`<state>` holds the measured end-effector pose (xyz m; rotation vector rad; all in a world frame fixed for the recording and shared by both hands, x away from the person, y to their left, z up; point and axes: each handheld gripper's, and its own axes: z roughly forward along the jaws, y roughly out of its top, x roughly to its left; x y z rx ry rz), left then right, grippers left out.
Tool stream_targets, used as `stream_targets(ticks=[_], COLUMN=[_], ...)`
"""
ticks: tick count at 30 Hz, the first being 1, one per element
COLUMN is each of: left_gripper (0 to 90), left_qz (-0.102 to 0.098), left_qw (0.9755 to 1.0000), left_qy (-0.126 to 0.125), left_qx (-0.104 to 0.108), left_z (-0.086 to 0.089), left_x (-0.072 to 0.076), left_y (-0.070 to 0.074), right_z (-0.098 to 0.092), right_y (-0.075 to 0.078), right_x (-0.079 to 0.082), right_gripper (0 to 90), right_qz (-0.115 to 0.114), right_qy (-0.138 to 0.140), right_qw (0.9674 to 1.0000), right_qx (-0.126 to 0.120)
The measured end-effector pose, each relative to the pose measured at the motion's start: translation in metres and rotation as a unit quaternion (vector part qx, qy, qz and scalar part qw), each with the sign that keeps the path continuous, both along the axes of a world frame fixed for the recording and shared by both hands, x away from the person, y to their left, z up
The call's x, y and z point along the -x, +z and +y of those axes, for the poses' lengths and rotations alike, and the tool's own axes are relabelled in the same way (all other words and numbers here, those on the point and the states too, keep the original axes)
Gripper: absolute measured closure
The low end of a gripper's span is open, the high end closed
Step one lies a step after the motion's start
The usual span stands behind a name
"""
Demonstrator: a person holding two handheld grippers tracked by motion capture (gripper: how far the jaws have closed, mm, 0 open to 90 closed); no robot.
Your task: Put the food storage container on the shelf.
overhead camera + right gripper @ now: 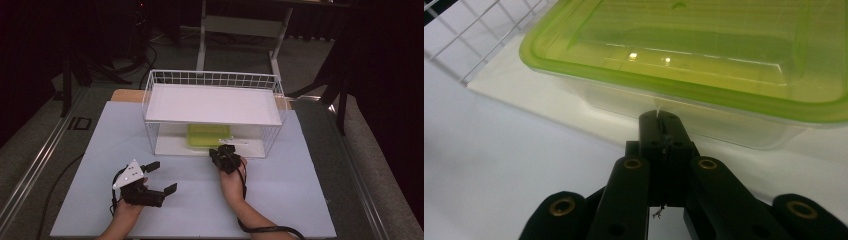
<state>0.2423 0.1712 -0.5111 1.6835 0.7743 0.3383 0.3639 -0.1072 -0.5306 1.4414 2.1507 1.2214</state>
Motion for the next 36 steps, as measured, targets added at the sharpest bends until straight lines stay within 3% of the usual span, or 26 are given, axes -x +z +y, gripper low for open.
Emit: stream_targets(ticks=[13,23,31,36], left_gripper=[2.0,2.0,2.0,2.0], left_qz=[-0.004,-0.004,-0.01,-0.01], left_qw=[1.0,1.0,0.9999,0.9999], left_qy=[-0.003,-0.003,-0.004,-0.006], left_qx=[-0.001,0.002,-0.002,-0.005], left_z=[0.0,0.0,0.001,-0.001], left_x=[0.001,0.001,0.001,0.002], left_y=[0.0,0.0,0.001,0.002], right_z=[0.007,0.011,0.008,-0.005], right_y=[0.001,-0.001,0.009,0.019], right_x=[-0.023,-0.031,-0.016,0.003], right_gripper=[90.0,90.0,88.0,87.9], right_qz=[-0.006,-0.003,-0.013,-0.012], right_qy=[-0.015,-0.02,0.0,0.02], right_qw=[0.9999,0.9998,0.9999,0.9995], right_qx=[-0.002,-0.004,-0.001,-0.022])
